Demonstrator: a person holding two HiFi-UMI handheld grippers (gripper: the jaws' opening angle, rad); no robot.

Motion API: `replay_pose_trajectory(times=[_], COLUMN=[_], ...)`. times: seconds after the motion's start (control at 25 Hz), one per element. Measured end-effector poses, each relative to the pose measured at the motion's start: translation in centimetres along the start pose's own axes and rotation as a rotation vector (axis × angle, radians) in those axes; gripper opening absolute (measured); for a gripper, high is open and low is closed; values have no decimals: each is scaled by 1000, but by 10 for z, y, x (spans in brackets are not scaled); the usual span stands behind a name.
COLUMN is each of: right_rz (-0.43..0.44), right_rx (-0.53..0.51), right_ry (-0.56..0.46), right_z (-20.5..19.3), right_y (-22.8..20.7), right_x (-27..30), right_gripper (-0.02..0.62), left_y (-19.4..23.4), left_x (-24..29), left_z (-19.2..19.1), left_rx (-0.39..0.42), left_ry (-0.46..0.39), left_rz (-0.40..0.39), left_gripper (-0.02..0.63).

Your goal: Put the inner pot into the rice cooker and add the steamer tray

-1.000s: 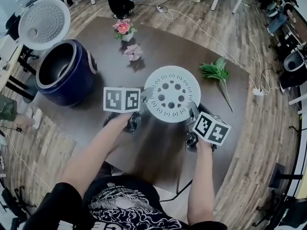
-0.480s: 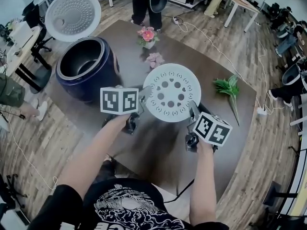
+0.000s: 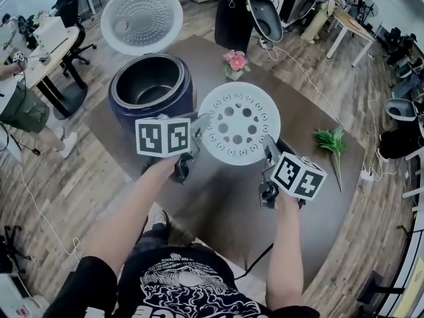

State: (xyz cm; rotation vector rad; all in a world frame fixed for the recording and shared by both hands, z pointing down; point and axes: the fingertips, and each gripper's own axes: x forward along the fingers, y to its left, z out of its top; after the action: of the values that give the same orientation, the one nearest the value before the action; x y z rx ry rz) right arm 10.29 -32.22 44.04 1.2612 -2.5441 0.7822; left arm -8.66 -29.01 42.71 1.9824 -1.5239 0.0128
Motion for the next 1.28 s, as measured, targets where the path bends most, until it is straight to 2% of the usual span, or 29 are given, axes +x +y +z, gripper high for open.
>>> replay_pose_trajectory(times=[0.28,0.68,0.96,1.28], right_rz=[63,152,230,282], right_rx=[-72,-107,-116,-115], right_ry=[-33,-40,-31,-11], right_z=[33,64,66,66], right_y=[41,140,193,263], right_x=[5,49,81,123], right_gripper=[104,104,104,104], left_y=[9,75,116,179], left_x=[-31,-94,-132,-174], left_z=[35,95,119,149], left_rx=[3,-38,-54,-83], left_ry=[-82,-152,-195,-225], left_rz=[13,52,113,152], left_gripper=[78,75,71,67])
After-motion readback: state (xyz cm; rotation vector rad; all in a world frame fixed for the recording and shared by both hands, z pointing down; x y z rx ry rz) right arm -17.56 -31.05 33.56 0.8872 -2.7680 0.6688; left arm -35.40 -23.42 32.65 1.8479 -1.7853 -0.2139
